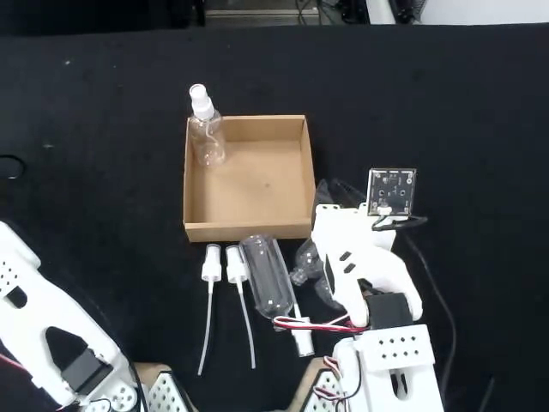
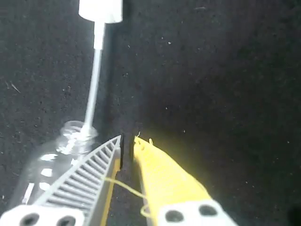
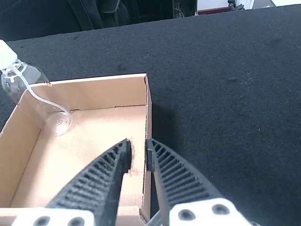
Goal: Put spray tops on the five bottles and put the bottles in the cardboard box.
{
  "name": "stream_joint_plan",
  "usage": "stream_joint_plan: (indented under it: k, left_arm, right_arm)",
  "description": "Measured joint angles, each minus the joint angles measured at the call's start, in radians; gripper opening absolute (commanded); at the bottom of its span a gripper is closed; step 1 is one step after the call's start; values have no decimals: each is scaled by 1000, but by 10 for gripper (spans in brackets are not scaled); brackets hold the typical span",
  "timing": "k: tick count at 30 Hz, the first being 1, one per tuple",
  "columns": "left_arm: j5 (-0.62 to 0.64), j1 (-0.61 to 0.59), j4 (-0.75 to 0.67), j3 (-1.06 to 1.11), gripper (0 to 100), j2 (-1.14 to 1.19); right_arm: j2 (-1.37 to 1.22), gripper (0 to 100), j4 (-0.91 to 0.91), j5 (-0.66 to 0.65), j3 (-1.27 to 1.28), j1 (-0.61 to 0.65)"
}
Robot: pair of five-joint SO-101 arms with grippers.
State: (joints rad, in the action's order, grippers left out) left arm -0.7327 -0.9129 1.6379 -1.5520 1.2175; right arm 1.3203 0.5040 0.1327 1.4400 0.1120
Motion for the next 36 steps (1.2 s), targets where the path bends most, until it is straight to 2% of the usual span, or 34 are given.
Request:
stream_joint_plan:
  k: [6, 8, 11, 13, 18, 25, 30, 34, 36]
  left_arm:
    - [0, -6, -25, 0, 40, 0]
    - [0, -8, -58, 0, 95, 0]
    - [0, -8, -144, -43, 239, 2]
    - [0, -8, -218, -46, 270, 0]
    - [-54, 3, -281, -44, 195, 5]
    - [-80, 26, -413, 101, 188, 5]
    - [-80, 23, -431, 166, 174, 5]
    - [-64, 26, -399, 172, 19, 5]
    - [-57, 37, -362, 172, 45, 5]
  right_arm:
    - [0, 53, 0, 0, 0, 0]
    - [0, 53, 0, 0, 0, 0]
    - [0, 53, 0, 0, 0, 0]
    - [0, 53, 0, 0, 0, 0]
    - [0, 51, 0, -51, 0, 0]
    - [0, 51, 0, -60, 0, 0]
    - [0, 51, 0, -60, 0, 0]
    - [0, 51, 0, -60, 0, 0]
    - [0, 51, 0, -60, 0, 0]
